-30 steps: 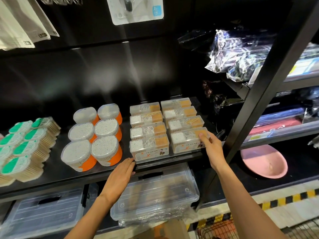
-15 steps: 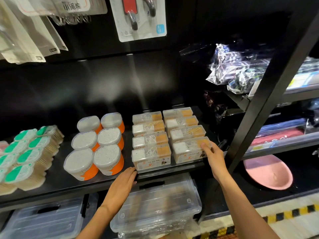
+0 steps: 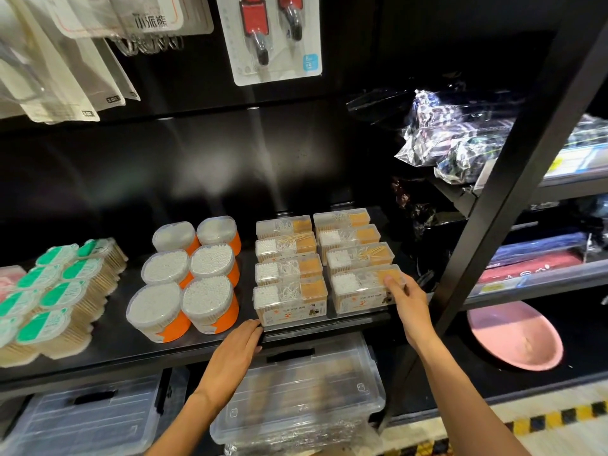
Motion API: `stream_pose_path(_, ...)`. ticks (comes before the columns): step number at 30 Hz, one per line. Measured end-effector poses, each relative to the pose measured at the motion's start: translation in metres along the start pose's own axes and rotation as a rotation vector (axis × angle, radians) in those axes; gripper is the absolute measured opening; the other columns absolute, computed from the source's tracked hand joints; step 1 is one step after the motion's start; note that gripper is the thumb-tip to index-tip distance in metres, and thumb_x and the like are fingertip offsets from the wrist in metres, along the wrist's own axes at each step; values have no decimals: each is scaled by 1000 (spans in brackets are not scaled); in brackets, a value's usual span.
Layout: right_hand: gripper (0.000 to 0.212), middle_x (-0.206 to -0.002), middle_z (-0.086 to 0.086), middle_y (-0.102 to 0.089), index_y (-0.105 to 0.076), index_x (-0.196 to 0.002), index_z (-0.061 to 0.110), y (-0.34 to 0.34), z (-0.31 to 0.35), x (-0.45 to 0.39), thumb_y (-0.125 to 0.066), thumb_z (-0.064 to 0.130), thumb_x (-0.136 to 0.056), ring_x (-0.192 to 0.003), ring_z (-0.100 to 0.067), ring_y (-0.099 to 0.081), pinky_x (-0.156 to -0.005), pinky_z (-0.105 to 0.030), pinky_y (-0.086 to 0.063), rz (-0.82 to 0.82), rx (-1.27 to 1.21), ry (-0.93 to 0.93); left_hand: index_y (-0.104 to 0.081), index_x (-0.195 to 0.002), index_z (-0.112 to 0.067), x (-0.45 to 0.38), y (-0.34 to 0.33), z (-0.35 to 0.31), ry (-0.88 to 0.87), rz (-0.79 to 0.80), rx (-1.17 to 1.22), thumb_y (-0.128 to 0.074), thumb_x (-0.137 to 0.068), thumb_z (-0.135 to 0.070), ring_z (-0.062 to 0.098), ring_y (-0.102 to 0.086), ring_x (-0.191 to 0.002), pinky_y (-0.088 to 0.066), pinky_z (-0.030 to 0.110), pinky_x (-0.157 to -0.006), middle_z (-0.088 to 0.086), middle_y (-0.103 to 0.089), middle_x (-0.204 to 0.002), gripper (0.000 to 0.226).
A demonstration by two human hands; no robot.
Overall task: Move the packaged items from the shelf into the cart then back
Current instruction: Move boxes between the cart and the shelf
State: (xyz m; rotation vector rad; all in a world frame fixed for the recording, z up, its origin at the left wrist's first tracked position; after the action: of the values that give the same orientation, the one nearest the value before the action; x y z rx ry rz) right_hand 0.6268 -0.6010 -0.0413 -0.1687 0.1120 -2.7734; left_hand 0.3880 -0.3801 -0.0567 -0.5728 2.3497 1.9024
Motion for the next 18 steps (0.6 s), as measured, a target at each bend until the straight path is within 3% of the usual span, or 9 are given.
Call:
stream_pose_path(5,30,-118,1,-63,-54,-125,19,0,1,1,-55,25,-95,-110,-11,-58,-83,-19,-44,-1,11,0,-60,-110,-10,1,0,1,-6,-43,-27,-82,-71,-10,5,-54,-98,-32,13,-94,1,-63,-109,44)
stream_pose_path(7,42,-123,1,-61,-50,-133,16,2,0,1,-57,28,-94,-114,-12,-56,-81,-16,-43,-12,16,-4,-62,-112,-11,1,4,2,13,-57,-56,-60,-88,-29,10,-61,-99,-41,16,-88,1,-63,-113,30)
stream_pose_path(8,47,-125,0,-60,-47,-136,15,3,-2,1,-58,31,-93,-115,-13,-55,-81,-16,-43,-16,18,-11,-61,-114,-11,1,7,2,61,-85,-2,-50,-93,-36,10,-60,-101,-43,17,-87,1,-63,-114,35)
stream_pose_path(13,41,-117,3,-60,-48,-131,16,0,1,3,-56,31,-94,-102,-6,-57,-74,-14,-43,-3,23,-13,-52,-127,-9,-7,28,-9,598,-321,568,-41,-94,-44,18,-55,-110,-45,33,-96,5,-59,-121,49)
stream_pose_path(18,19,-96,16,-58,-48,-113,26,-6,5,4,-55,27,-95,-87,5,-54,-65,-11,-41,-13,49,-20,-44,-135,-2,-34,24,-12,878,-328,783,-50,-96,-37,22,-53,-117,-38,26,-94,9,-54,-129,53)
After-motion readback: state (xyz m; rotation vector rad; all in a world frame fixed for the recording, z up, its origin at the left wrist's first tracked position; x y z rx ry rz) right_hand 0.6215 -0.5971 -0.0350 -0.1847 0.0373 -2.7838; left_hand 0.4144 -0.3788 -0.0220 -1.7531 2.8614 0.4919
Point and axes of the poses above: each hand's wrist, its own x-axis away from the middle knuckle, its own y-axis out of the back of the hand, z = x × y, the point moved 6 cm from there along -x, towards the middle knuckle
